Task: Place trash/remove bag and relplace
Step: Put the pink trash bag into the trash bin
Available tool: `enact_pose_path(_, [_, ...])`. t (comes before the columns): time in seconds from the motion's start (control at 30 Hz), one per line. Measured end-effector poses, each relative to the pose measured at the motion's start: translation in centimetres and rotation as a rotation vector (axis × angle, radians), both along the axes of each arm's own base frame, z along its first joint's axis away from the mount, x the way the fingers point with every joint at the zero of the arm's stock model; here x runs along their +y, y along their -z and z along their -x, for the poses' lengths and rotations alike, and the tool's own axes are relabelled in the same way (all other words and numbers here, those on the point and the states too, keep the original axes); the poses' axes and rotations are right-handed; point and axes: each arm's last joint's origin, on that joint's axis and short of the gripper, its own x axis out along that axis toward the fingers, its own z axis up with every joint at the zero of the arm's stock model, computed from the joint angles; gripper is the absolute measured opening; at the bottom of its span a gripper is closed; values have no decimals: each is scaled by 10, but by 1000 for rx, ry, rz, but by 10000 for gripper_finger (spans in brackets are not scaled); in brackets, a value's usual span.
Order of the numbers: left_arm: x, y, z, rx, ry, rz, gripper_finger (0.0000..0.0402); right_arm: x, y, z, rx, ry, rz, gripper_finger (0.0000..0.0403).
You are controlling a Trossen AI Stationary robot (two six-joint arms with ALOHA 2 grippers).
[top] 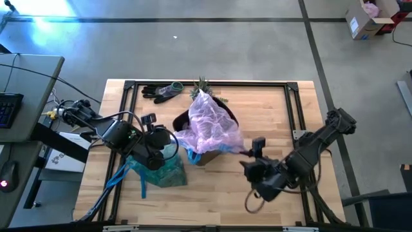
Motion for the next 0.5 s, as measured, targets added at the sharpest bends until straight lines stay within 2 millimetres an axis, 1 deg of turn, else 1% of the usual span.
enact_pose_path(0.1, [-1,0,0,1,6,-1,0,14,-11,4,-61,-62,-24,162])
enact_pose_path(0.2, [-1,0,0,4,13,-5,0,26,-34,8,-161,-93,-81,161])
enact_pose_path(0.3, [-1,0,0,5,17,-9,0,37,-63,16,-260,-149,-115,160])
enact_pose_path(0.43, [-1,0,0,11,31,-16,0,46,-109,25,-405,-255,-149,160])
enact_pose_path(0.5, [-1,0,0,10,32,-17,0,44,-130,28,-505,-217,-119,160])
